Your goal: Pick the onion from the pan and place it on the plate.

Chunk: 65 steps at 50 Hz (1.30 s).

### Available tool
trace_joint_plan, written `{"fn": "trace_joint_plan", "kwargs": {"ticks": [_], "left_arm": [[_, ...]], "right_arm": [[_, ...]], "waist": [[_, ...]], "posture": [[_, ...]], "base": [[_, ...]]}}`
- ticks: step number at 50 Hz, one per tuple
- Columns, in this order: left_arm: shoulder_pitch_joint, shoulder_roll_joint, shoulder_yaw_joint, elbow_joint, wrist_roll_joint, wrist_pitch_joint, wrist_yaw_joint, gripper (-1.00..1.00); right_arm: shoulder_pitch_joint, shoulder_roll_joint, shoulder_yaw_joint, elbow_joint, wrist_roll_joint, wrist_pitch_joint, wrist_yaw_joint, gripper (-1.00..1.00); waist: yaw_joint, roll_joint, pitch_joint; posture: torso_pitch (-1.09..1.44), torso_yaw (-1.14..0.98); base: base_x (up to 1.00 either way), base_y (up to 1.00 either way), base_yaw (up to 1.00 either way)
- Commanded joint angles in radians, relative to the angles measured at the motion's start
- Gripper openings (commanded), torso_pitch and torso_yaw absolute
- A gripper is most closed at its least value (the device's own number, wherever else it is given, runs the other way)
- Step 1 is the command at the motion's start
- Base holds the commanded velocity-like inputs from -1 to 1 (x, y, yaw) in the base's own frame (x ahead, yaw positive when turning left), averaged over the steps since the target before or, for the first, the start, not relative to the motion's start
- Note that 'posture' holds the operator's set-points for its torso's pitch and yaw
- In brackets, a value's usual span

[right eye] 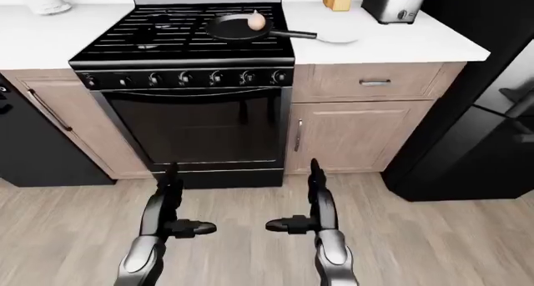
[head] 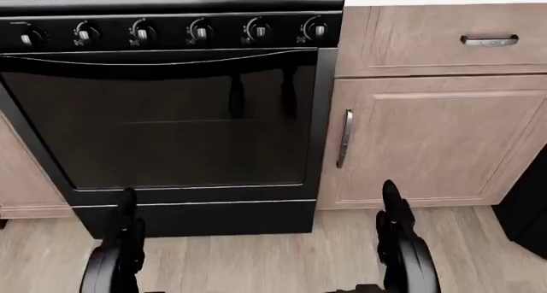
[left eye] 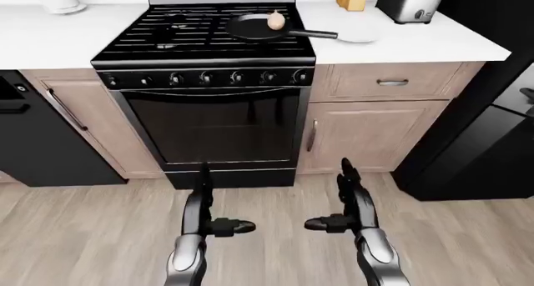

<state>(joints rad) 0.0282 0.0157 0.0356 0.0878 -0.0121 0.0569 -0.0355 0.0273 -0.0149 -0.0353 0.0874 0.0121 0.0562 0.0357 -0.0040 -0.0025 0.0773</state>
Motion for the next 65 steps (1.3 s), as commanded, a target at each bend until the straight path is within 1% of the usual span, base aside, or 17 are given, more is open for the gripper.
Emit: {"fn": "trace_joint_plan", "kwargs": {"ticks": [1,3,4,5,7,8,20,25,31,34,39,50,52,54,56,60,65], "left_arm": [[-0.04,0.005,0.001,-0.074,0.002,-0.057,0.002,1.0],[-0.042,0.005,0.002,-0.068,0.004,-0.058,0.002,1.0],[-0.038,0.005,0.001,-0.077,0.004,-0.054,0.002,1.0],[-0.036,0.004,0.001,-0.074,0.004,-0.058,0.001,1.0],[-0.038,0.004,0.001,-0.063,0.004,-0.068,0.001,1.0],[-0.036,0.004,0.001,-0.063,0.005,-0.07,0.001,1.0],[-0.04,0.005,0.004,-0.057,0.003,-0.066,0.002,1.0],[-0.057,0.008,0.006,-0.083,-0.005,-0.001,0.002,1.0],[-0.139,0.017,0.024,-0.008,-0.024,-0.009,0.011,1.0],[-0.178,0.023,0.015,-0.024,-0.026,0.032,0.005,1.0],[-0.197,0.02,0.01,-0.098,-0.022,0.116,0.006,1.0],[-0.317,0.049,0.033,-0.217,-0.034,0.342,0.018,1.0],[-0.335,0.055,0.04,-0.235,-0.042,0.374,0.019,1.0],[-0.373,0.068,0.051,-0.246,-0.053,0.411,0.019,1.0],[-0.421,0.084,0.065,-0.272,-0.068,0.474,0.025,1.0],[-0.494,0.112,0.082,-0.314,-0.094,0.58,0.034,1.0],[-0.572,0.141,0.099,-0.375,-0.13,0.707,0.052,1.0]], "right_arm": [[-0.028,-0.003,-0.002,-0.074,0.008,-0.071,0.003,1.0],[-0.032,-0.003,-0.002,-0.062,0.009,-0.078,0.004,1.0],[-0.032,-0.003,-0.002,-0.065,0.009,-0.075,0.004,1.0],[-0.031,-0.003,-0.002,-0.065,0.009,-0.075,0.005,1.0],[-0.033,-0.003,-0.002,-0.062,0.009,-0.076,0.004,1.0],[-0.03,-0.003,-0.001,-0.067,0.008,-0.074,0.004,1.0],[-0.031,-0.004,0.001,-0.082,-0.002,-0.064,-0.003,1.0],[-0.052,-0.007,-0.005,-0.096,0.004,-0.007,-0.006,1.0],[-0.086,-0.011,-0.01,-0.068,0.005,-0.011,-0.006,1.0],[-0.103,-0.014,-0.007,-0.079,0.006,0.011,-0.001,1.0],[-0.153,-0.019,-0.014,-0.122,0.011,0.088,-0.003,1.0],[-0.284,-0.056,-0.063,-0.316,0.111,0.403,-0.041,1.0],[-0.312,-0.074,-0.073,-0.347,0.118,0.453,-0.045,1.0],[-0.356,-0.085,-0.112,-0.393,0.175,0.53,-0.052,1.0],[-0.403,-0.116,-0.128,-0.419,0.198,0.605,-0.068,1.0],[-0.445,-0.151,-0.139,-0.45,0.209,0.664,-0.09,1.0],[-0.514,-0.202,-0.177,-0.507,0.251,0.765,-0.114,1.0]], "waist": [[-0.002,-0.008,-0.001],[0.006,-0.001,-0.061],[0.006,-0.001,-0.052],[0.005,-0.006,-0.018],[0.006,-0.008,-0.069],[0.006,-0.008,-0.075],[0.008,-0.004,-0.087],[0.008,-0.004,-0.092],[0.008,-0.004,-0.091],[0.008,-0.003,-0.091],[0.006,-0.003,-0.089],[0.008,-0.005,-0.087],[0.01,-0.006,-0.087],[0.01,-0.007,-0.086],[0.011,-0.007,-0.087],[0.012,-0.009,-0.082],[0.013,-0.01,-0.081]], "posture": [[0.0,0.0],[0.0,0.0],[0.0,0.0],[0.0,0.0],[0.0,0.0],[0.0,0.0],[0.0,0.0],[0.0,0.0],[0.0,0.0],[0.0,0.0],[0.0,0.0],[0.0,0.0],[0.0,0.0],[0.0,0.0],[0.0,0.0],[0.0,0.0],[0.0,0.0]], "base": [[0.0,0.0,0.0],[0.0,0.0,0.0],[0.0,0.0,0.0],[0.0,0.0,0.0],[0.0,0.0,0.0],[0.0,0.0,0.0],[0.0,0.0,0.0],[0.0,0.0,0.0],[0.0,0.0,0.0],[0.0,0.0,0.0],[0.0,0.0,0.0],[0.0,0.0,0.0],[0.0,0.0,0.0],[0.0,0.0,0.0],[0.0,0.0,0.0],[0.0,0.0,0.0],[0.0,0.0,0.0]]}}
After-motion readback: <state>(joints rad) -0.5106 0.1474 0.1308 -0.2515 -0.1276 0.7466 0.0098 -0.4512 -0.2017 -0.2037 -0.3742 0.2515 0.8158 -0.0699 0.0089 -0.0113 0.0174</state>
